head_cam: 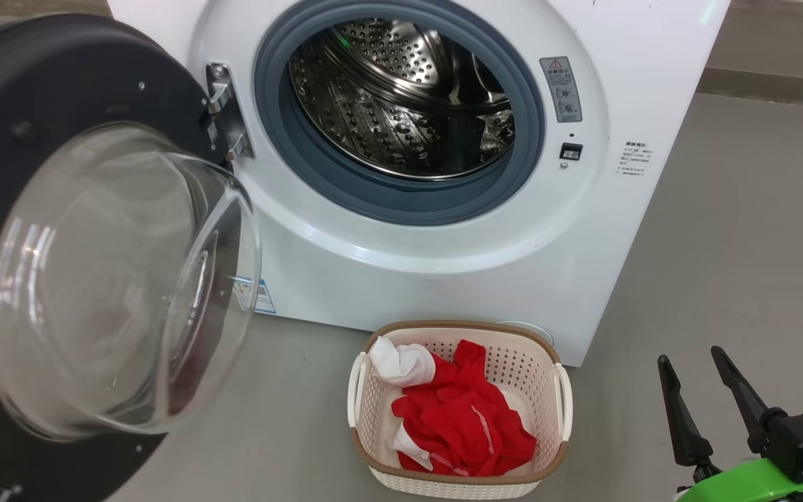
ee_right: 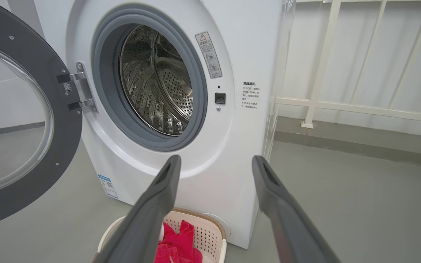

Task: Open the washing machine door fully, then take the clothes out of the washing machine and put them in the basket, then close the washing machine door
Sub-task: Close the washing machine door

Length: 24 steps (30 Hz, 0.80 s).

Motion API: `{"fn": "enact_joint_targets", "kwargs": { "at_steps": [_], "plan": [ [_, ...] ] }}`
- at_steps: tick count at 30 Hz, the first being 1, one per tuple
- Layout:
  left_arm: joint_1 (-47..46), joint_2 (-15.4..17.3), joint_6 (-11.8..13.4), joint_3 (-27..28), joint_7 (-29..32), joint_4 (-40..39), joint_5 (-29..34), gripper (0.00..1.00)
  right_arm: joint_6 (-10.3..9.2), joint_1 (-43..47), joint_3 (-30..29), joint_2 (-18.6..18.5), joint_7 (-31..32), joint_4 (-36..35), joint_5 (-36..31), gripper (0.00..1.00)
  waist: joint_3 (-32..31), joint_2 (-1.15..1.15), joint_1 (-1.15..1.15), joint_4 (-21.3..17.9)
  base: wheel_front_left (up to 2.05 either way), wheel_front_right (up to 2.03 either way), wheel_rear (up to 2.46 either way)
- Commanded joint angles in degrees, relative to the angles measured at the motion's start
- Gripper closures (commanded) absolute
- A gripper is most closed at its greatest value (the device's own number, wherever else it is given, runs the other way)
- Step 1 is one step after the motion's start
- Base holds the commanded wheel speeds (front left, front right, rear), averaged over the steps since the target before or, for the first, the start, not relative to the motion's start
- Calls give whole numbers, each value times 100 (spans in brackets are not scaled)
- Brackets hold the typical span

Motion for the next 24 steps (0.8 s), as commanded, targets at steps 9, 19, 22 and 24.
{"fn": "enact_joint_targets", "kwargs": {
  "at_steps": [9,19,22,24],
  "plan": [
    [636,-766,142,-11,625,-1707,-446,100,19,-142,86,-49,-37,-122,19,0,26,0,0,-14,0,0,0],
    [1287,-1219,363,-376,960,-3179,-768,100,19,-164,122,-26,-37,-111,16,0,58,0,0,-84,0,0,0],
    [1488,-1244,430,-546,928,-3452,-906,100,19,-174,135,-32,-37,-102,24,0,65,0,0,-125,0,0,0],
    [1619,-1250,499,-700,881,-3574,-1062,100,19,-180,140,-39,-37,-99,29,0,71,0,0,-155,0,0,0]
  ]
}}
